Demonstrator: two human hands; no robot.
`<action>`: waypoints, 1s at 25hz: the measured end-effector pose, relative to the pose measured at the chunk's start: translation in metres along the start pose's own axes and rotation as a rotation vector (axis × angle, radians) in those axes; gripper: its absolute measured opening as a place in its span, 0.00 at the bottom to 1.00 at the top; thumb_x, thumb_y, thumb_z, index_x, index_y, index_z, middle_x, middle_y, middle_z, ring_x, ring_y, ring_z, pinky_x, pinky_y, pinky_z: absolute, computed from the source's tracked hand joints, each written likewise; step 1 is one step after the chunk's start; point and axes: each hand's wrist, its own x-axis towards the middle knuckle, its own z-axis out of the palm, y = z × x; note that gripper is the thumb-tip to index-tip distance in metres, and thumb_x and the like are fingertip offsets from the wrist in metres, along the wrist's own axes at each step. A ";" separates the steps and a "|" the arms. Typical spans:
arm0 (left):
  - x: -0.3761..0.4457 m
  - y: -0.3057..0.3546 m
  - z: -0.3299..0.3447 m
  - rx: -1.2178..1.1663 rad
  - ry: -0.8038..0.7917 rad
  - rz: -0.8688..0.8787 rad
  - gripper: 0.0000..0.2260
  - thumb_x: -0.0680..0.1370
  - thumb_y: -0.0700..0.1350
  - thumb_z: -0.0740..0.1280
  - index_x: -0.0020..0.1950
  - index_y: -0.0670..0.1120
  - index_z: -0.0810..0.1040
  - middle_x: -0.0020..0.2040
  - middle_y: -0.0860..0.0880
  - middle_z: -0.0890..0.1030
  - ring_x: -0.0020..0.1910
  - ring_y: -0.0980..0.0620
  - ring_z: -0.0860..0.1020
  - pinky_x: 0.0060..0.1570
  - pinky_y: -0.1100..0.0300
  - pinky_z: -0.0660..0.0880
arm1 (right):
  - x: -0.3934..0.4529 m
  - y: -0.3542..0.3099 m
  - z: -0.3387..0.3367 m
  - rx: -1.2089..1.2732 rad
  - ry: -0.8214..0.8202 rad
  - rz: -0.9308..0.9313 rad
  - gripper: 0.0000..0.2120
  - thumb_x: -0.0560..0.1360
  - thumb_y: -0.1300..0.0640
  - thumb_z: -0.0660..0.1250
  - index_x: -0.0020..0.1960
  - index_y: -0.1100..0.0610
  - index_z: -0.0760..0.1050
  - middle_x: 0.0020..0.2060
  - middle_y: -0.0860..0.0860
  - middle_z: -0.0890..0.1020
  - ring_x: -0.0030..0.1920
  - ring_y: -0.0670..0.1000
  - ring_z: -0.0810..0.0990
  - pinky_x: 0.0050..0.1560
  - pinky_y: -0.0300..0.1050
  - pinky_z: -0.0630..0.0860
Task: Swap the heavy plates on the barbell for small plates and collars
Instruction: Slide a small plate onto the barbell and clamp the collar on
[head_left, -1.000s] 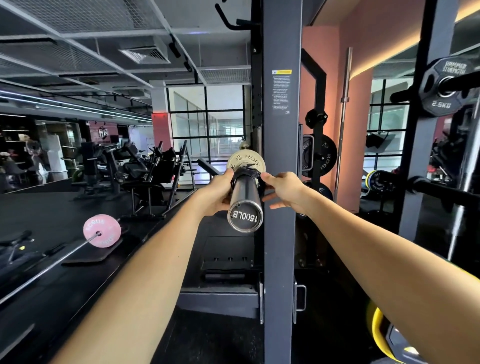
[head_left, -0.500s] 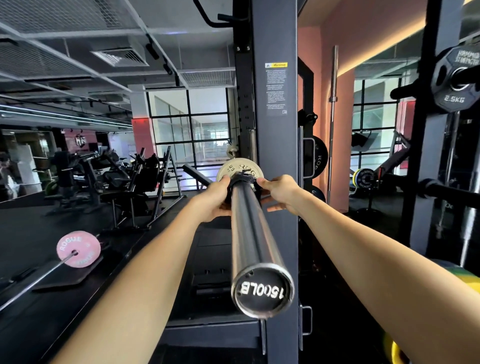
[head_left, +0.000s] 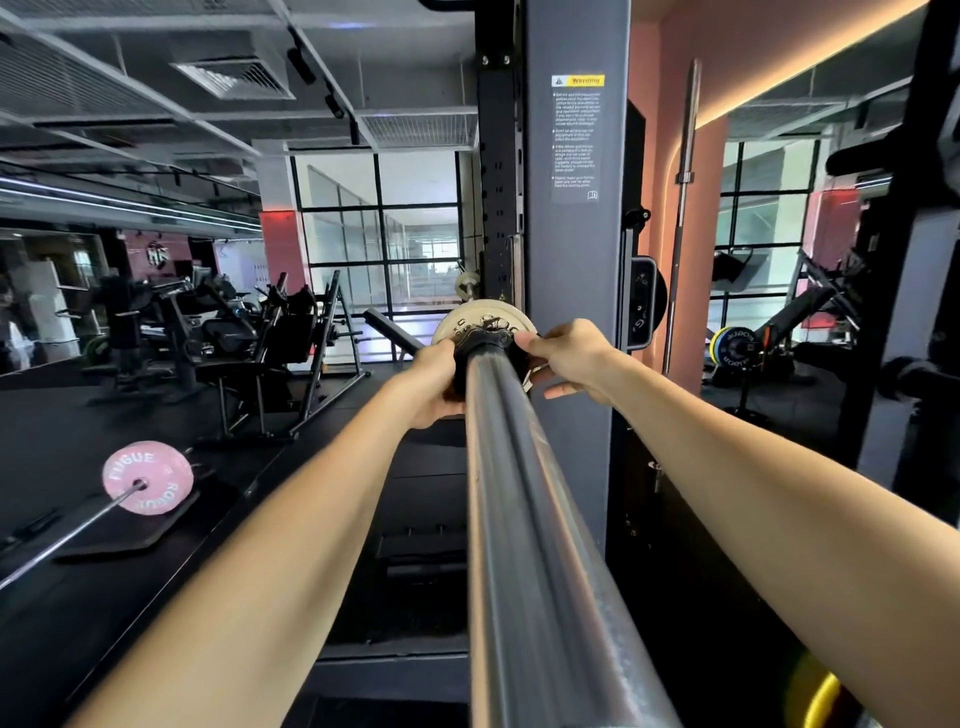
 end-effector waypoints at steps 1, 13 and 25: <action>0.000 0.000 0.002 0.005 0.006 -0.005 0.13 0.84 0.48 0.53 0.52 0.44 0.74 0.38 0.45 0.78 0.34 0.50 0.76 0.26 0.61 0.74 | 0.002 -0.001 0.000 -0.030 0.017 -0.020 0.19 0.76 0.49 0.69 0.55 0.65 0.76 0.47 0.57 0.83 0.37 0.52 0.81 0.29 0.42 0.77; -0.001 0.004 0.004 -0.047 -0.065 -0.064 0.10 0.81 0.47 0.62 0.52 0.42 0.77 0.33 0.45 0.81 0.32 0.49 0.78 0.22 0.61 0.76 | -0.004 -0.037 0.011 -0.520 0.175 -0.347 0.18 0.79 0.48 0.62 0.33 0.53 0.67 0.31 0.51 0.72 0.37 0.60 0.72 0.33 0.46 0.67; 0.006 0.009 0.006 -0.142 -0.086 -0.096 0.29 0.78 0.65 0.58 0.53 0.40 0.81 0.34 0.42 0.84 0.31 0.48 0.82 0.31 0.59 0.77 | 0.004 -0.030 0.019 -0.415 0.007 -0.416 0.13 0.80 0.57 0.59 0.58 0.60 0.80 0.52 0.56 0.81 0.53 0.56 0.78 0.54 0.43 0.74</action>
